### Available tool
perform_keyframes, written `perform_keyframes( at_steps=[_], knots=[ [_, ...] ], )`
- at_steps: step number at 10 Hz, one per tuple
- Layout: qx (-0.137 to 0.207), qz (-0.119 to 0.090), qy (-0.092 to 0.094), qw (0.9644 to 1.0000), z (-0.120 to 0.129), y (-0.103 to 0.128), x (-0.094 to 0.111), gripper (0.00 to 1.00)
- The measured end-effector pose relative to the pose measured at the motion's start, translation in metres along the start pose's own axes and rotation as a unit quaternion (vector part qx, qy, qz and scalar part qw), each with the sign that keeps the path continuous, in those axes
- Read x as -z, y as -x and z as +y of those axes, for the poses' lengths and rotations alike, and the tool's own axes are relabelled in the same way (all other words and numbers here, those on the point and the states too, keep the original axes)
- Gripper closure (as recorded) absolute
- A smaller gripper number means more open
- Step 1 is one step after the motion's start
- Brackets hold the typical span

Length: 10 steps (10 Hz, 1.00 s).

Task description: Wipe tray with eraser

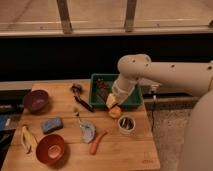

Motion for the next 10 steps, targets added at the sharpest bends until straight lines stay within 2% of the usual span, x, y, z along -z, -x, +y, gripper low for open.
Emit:
perform_keyframes(
  at_steps=[2,5,8,10],
  knots=[
    [-0.01,0.0,-0.008,0.9999,-0.015,0.011,-0.004,1.0],
    [-0.028,-0.006,-0.028,0.9992,-0.045,0.031,0.005,1.0],
    [-0.06,-0.02,-0.043,0.9971,-0.072,0.038,0.016,1.0],
    [-0.079,-0.021,-0.042,0.9958,-0.087,0.036,0.014,1.0]
  ],
)
